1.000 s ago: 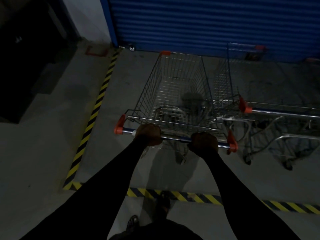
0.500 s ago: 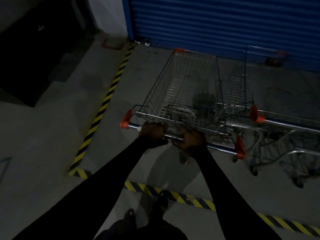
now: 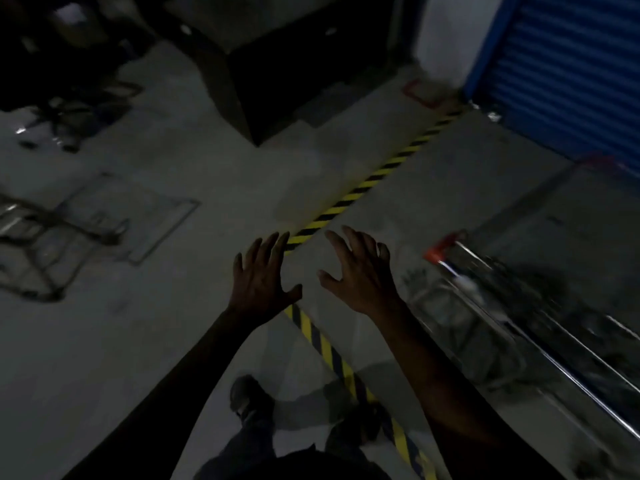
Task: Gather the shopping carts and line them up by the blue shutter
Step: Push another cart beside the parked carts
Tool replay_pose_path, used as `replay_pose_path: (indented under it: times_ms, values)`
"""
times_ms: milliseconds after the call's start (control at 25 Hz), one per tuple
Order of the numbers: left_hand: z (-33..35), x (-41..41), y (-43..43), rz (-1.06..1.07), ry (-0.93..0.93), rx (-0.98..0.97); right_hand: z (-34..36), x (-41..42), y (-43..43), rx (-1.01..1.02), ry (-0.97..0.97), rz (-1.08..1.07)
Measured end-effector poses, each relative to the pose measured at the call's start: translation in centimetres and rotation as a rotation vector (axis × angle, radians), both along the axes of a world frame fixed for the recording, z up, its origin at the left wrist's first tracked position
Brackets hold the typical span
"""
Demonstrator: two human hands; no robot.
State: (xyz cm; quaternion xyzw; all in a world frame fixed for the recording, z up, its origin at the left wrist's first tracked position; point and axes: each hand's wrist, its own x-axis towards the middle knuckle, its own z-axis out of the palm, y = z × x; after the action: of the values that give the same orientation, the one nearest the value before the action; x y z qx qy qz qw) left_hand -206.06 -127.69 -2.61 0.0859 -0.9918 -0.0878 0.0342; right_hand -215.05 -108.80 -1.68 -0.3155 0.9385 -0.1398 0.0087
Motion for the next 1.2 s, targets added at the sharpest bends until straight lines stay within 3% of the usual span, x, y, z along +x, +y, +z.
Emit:
replay_pose_path:
  times_ms: [160,680,920,1200]
  values:
    - [0.3,7.7,-10.1,0.277,0.060,0.048,0.4,3.5,-12.2,0.054,-0.018,0.234]
    - [0.4,30.6,-40.2,0.800,0.070,0.086,0.7,20.1,-50.2,0.031,-0.113,0.656]
    - [0.3,33.0,-49.9,0.953,0.099,0.118,0.0,22.6,-62.1,0.053,-0.110,0.812]
    - [1.3,29.8,-67.7,1.028,0.085,0.081,-0.6,19.9,-83.4,-0.011,-0.092,0.923]
